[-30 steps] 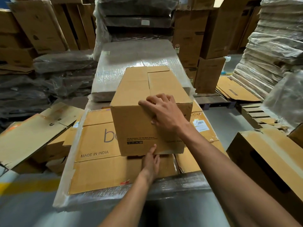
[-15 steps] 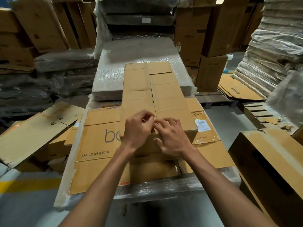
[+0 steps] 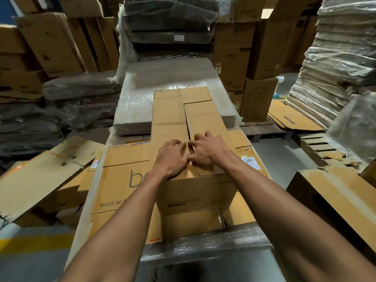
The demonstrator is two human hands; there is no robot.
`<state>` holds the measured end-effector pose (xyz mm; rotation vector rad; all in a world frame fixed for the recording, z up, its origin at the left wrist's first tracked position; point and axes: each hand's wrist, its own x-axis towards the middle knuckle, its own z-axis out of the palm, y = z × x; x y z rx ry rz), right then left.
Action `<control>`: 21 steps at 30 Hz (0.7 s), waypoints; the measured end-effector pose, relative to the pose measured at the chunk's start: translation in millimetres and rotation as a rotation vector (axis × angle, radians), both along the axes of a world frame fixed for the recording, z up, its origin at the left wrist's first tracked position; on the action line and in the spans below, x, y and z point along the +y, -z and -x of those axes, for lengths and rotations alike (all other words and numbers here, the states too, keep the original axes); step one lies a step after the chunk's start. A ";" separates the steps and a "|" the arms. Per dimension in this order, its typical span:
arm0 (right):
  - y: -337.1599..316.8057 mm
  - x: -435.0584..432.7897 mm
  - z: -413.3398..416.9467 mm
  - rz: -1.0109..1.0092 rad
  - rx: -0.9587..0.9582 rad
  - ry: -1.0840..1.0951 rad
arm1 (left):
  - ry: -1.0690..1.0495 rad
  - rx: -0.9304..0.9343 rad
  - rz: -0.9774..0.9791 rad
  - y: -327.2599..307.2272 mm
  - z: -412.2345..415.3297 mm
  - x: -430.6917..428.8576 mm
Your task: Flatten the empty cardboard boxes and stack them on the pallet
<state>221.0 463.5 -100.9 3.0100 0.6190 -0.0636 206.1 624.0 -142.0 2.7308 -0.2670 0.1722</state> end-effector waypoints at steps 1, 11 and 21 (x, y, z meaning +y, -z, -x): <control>-5.1 1.2 -3.9 0.052 0.006 -0.005 | 0.004 0.018 -0.037 -0.3 0.1 1.3; -36.2 10.7 -18.5 0.122 -0.007 -0.047 | -0.035 0.297 -0.072 -35.3 -19.8 -18.2; -81.1 -42.4 -37.0 -0.280 0.164 -0.017 | -0.193 0.190 0.262 -69.9 -7.5 -25.2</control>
